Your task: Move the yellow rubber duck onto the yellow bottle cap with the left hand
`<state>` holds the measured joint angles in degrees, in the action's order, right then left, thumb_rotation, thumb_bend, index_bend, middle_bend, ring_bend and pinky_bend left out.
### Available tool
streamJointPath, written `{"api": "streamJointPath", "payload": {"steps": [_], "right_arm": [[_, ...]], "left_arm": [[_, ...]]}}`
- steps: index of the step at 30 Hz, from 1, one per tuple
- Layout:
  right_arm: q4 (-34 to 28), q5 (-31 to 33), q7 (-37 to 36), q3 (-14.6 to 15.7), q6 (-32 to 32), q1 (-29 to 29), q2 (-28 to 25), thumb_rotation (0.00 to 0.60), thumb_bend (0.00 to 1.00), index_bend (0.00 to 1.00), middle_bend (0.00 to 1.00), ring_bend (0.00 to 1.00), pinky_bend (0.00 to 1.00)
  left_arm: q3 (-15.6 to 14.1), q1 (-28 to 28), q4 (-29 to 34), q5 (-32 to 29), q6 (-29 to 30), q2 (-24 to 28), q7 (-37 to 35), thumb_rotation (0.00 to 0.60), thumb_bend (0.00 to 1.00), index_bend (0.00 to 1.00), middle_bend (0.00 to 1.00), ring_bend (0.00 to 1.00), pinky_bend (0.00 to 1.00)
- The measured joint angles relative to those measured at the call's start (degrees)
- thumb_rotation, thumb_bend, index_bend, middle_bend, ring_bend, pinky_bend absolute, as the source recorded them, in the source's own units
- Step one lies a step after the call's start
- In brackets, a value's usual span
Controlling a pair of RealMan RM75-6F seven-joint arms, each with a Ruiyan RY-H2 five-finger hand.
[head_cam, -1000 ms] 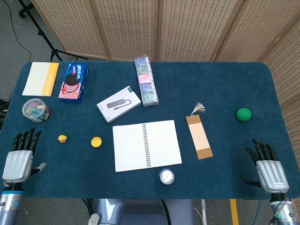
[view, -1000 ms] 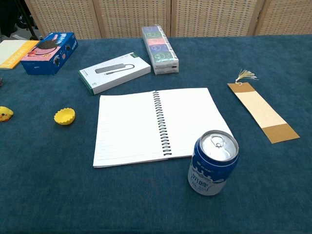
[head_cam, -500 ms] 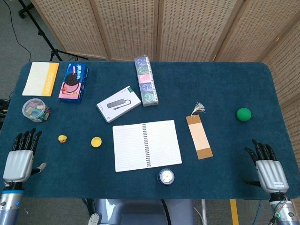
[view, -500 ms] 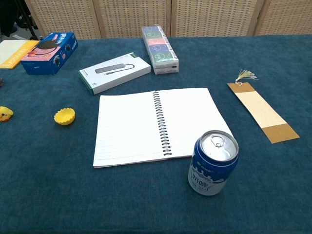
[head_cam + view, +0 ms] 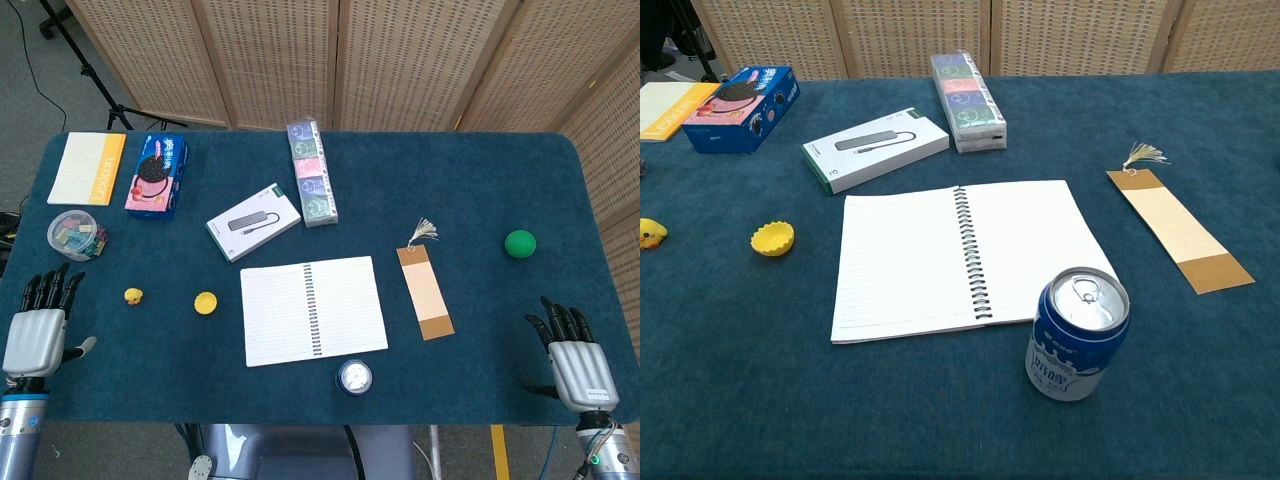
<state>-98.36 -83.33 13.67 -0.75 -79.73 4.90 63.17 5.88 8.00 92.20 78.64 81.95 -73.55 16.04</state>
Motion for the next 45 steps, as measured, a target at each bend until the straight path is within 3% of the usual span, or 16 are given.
{"api": "streamJointPath", "payload": {"steps": [5, 13, 22, 29, 45], "right_arm": [[0.0, -0.16, 0.06, 0.06, -0.05, -0.03, 0.04, 0.6, 0.0, 0.16, 0.0, 0.0, 0.04], [0.03, -0.08, 0.32, 0.08, 0.24, 0.08, 0.16, 0.6, 0.0, 0.16, 0.0, 0.0, 0.04], [0.11, 0.01, 0.39, 0.05, 0.43, 0.18, 0.24, 0.6, 0.0, 0.16, 0.0, 0.0, 0.04], [0.2, 0.09, -0.01, -0.05, 0.43, 0.2, 0.17, 0.6, 0.0, 0.16, 0.0, 0.0, 0.04], [0.22, -0.27, -1.07, -0.11, -0.1, 0.01, -0.16, 0.6, 0.0, 0.16, 0.0, 0.0, 0.04]], "left_arm": [[2.45, 2.54, 1.26, -4.93, -4.57, 1.25, 1.24, 0.6, 0.13, 0.34, 0.0, 0.0, 0.0], [5.97, 7.35, 1.68, -14.99, -12.48, 2.5, 3.28, 0.6, 0.14, 0.35, 0.0, 0.0, 0.0], [8.26, 12.82, -4.62, -25.11, -20.04, -1.05, 4.63, 0.6, 0.2, 0.38, 0.0, 0.0, 0.0], [7.45, 15.62, -5.95, -29.06, -22.77, -2.92, 6.94, 0.6, 0.18, 0.38, 0.0, 0.0, 0.0], [5.49, 18.73, -5.82, -32.29, -22.27, -4.99, 10.05, 0.6, 0.18, 0.43, 0.0, 0.0, 0.0]]}}
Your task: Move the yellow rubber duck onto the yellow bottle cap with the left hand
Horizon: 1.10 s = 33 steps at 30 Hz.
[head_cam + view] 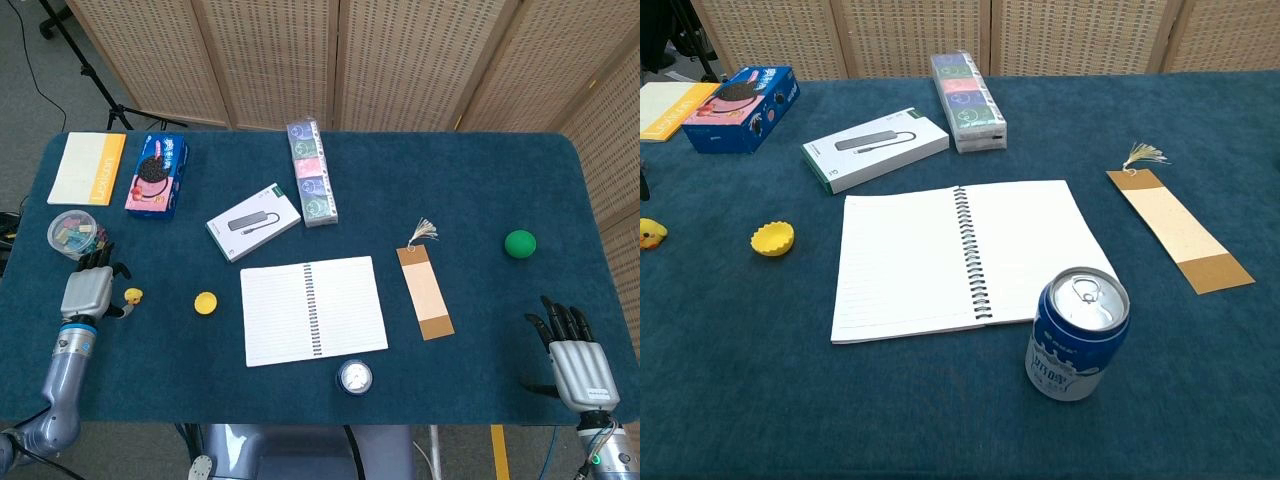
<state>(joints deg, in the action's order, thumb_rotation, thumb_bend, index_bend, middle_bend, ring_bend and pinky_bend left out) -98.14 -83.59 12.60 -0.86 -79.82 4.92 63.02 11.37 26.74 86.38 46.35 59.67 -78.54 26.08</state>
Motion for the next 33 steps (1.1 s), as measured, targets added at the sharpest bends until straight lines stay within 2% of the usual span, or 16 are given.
{"api": "streamJointPath", "payload": {"steps": [12, 33], "right_arm": [[0.08, -0.01, -0.34, -0.08, -0.15, -0.08, -0.13, 0.6, 0.0, 0.16, 0.0, 0.0, 0.04], [0.26, 0.0, -0.34, -0.18, -0.21, -0.1, 0.0, 0.6, 0.0, 0.16, 0.0, 0.0, 0.04]], "left_arm": [[-1.16, 1.1, -3.02, -1.56, 0.16, -1.95, 0.62, 0.6, 0.19, 0.44, 0.0, 0.0, 0.0], [-1.93, 1.65, -5.76, -0.62, 0.55, -4.19, -1.2, 0.6, 0.23, 0.53, 0.0, 0.0, 0.0]]}}
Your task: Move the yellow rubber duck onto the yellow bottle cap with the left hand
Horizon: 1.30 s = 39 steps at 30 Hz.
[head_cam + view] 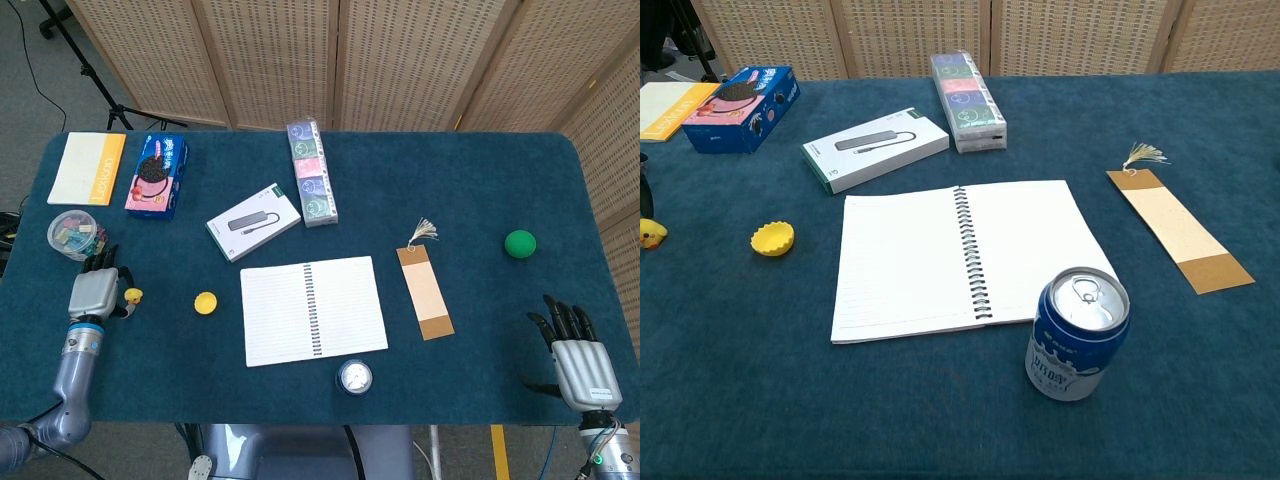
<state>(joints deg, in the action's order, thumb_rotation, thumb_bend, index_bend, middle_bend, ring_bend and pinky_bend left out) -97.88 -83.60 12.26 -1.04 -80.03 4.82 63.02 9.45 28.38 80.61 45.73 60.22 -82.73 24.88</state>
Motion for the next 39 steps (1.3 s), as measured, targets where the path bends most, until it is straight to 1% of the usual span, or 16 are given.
{"api": "streamJointPath", "payload": {"steps": [11, 17, 30, 39], "right_arm": [[0.04, -0.01, -0.13, -0.04, -0.08, -0.04, -0.02, 0.6, 0.0, 0.16, 0.0, 0.0, 0.04], [0.01, 0.09, -0.1, -0.06, -0.01, -0.03, -0.03, 0.6, 0.0, 0.16, 0.0, 0.0, 0.04], [-0.1, 0.18, 0.14, -0.01, 0.15, 0.0, -0.05, 0.6, 0.0, 0.16, 0.0, 0.0, 0.03], [-0.12, 0.23, 0.02, -0.03, 0.18, 0.0, -0.12, 0.6, 0.0, 0.16, 0.0, 0.0, 0.03]], "left_arm": [[-0.32, -0.05, -1.02, 0.0, 0.18, -0.52, 0.07, 0.6, 0.27, 0.55, 0.0, 0.0, 0.0], [-0.14, -0.05, -0.95, 0.57, 0.63, -0.58, -0.3, 0.6, 0.27, 0.56, 0.0, 0.0, 0.0], [0.49, -0.03, 2.81, 2.29, 2.89, 0.7, 0.0, 0.6, 0.27, 0.56, 0.0, 0.0, 0.0], [1.25, 1.57, 4.95, 1.93, 3.13, -0.15, 2.24, 0.6, 0.27, 0.56, 0.0, 0.0, 0.0]]}}
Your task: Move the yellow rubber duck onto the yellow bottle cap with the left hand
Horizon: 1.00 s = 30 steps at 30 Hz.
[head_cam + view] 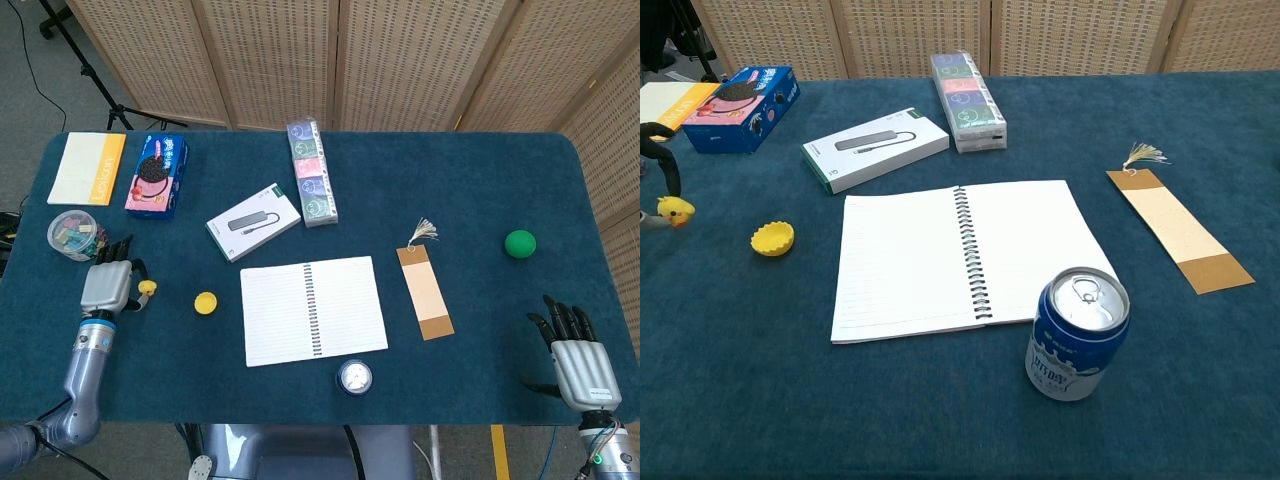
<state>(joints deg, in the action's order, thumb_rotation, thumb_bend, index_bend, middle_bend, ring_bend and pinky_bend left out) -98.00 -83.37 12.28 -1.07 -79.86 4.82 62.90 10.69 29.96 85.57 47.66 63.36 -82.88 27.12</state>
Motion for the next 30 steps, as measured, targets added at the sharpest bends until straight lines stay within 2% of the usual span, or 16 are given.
{"api": "streamJointPath", "payload": {"steps": [17, 30], "right_arm": [[-0.2, -0.12, -1.55, -0.04, -0.8, -0.53, -0.89, 0.6, 0.0, 0.16, 0.0, 0.0, 0.03], [-0.45, -0.18, -3.19, -0.07, -1.6, -1.19, -1.91, 0.6, 0.0, 0.16, 0.0, 0.0, 0.03]], "left_arm": [[1.32, 4.26, 7.5, -0.86, 3.73, -2.85, 7.62, 0.6, 0.27, 0.57, 0.0, 0.0, 0.0], [0.55, 6.33, 7.49, -1.8, 4.05, -6.4, 9.84, 0.6, 0.27, 0.57, 0.0, 0.0, 0.0]]}}
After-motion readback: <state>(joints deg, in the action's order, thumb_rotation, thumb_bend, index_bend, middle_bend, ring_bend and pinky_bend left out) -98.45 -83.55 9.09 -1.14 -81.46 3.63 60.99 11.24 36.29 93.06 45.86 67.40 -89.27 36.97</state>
